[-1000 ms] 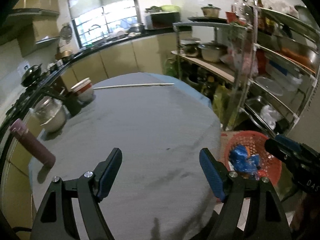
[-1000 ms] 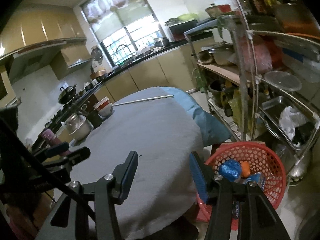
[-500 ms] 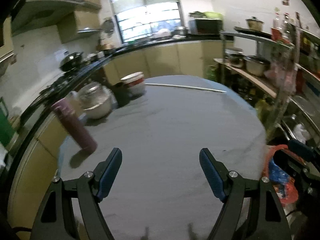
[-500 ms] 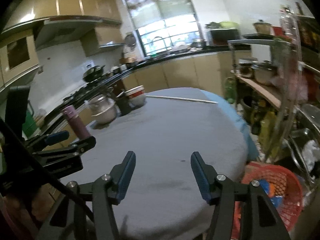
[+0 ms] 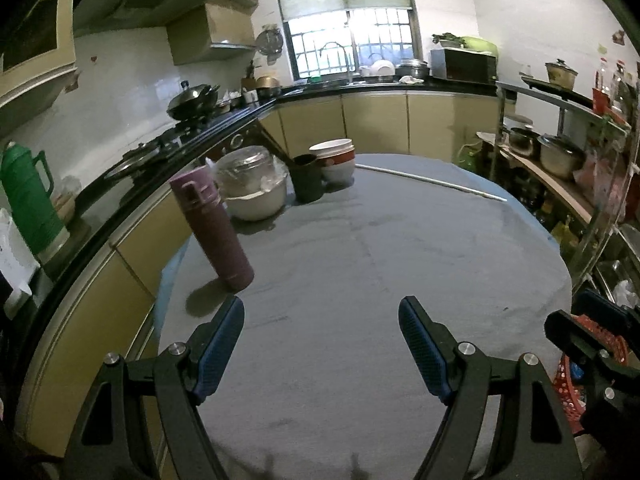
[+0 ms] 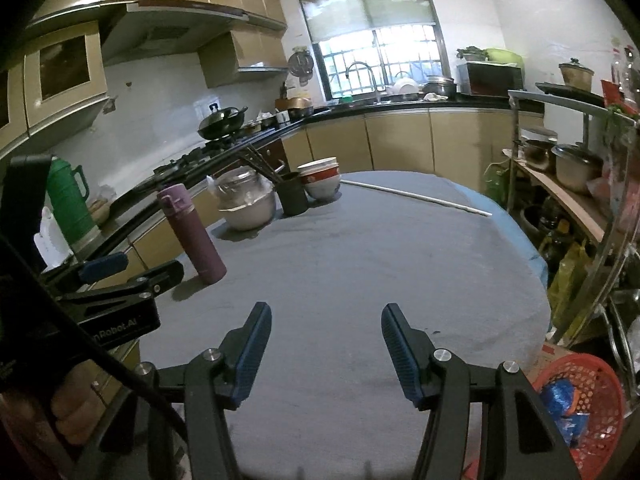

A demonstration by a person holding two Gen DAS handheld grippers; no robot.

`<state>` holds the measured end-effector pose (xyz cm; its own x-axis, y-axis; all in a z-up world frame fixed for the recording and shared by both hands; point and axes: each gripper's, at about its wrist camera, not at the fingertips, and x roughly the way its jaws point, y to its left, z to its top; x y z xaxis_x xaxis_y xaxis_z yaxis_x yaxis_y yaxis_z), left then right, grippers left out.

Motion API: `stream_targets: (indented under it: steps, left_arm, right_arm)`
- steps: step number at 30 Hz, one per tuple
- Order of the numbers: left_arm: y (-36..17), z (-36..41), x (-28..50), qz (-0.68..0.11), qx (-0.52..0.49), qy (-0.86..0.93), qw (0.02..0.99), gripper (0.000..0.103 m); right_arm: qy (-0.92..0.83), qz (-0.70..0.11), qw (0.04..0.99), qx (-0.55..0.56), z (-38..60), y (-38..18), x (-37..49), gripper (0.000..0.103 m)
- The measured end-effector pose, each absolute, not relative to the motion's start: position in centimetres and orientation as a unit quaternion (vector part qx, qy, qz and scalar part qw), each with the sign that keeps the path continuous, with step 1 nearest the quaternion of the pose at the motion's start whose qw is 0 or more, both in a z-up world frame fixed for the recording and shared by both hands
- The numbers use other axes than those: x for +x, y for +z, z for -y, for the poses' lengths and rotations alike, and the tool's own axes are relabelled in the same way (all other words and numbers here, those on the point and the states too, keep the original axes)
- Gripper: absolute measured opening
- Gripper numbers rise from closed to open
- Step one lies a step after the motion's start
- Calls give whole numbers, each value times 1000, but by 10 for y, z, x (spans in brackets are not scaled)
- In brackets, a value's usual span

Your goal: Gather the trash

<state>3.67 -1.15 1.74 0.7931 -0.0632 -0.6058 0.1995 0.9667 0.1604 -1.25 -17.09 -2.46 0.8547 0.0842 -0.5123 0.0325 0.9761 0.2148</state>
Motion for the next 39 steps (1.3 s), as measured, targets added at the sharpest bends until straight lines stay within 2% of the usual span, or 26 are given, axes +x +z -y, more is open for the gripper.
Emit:
stream_targets:
  steps: [39]
  left_arm:
    - [15,-11,38,-317,95,-64,941,80]
  right_arm:
    - [14,-284,952,110,151,-34,-5,61]
